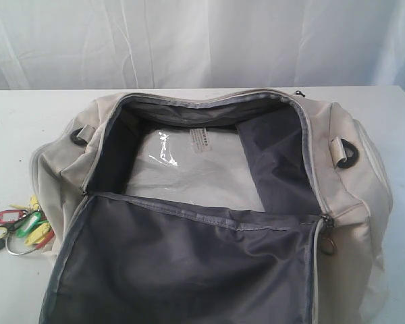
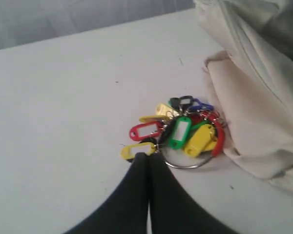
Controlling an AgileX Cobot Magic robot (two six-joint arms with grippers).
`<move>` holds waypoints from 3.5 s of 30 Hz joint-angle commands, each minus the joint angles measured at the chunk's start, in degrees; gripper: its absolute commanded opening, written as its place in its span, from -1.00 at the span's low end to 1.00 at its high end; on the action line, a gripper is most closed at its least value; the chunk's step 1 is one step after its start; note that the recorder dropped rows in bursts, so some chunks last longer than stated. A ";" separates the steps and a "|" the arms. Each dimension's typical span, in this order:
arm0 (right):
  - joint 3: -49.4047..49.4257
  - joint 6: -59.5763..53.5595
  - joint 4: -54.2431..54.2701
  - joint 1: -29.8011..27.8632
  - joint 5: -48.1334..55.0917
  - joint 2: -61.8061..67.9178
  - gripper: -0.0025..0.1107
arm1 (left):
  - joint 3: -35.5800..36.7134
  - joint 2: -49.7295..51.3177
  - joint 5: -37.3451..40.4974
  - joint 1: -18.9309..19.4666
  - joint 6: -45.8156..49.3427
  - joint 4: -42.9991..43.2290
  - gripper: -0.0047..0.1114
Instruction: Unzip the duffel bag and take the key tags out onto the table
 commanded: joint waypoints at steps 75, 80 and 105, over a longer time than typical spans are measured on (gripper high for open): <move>0.24 -0.35 0.24 -0.09 -1.03 -0.25 -0.96 | 0.12 -0.31 5.37 -2.96 -6.61 5.50 -0.92; 0.24 -0.35 0.24 -0.09 -1.03 -0.25 -0.96 | 0.12 -0.31 5.37 -2.96 -6.61 5.50 -0.92; 0.31 -0.33 0.24 -0.19 -1.03 -6.03 -0.96 | 0.12 -0.31 5.38 -2.96 -15.18 5.30 -0.92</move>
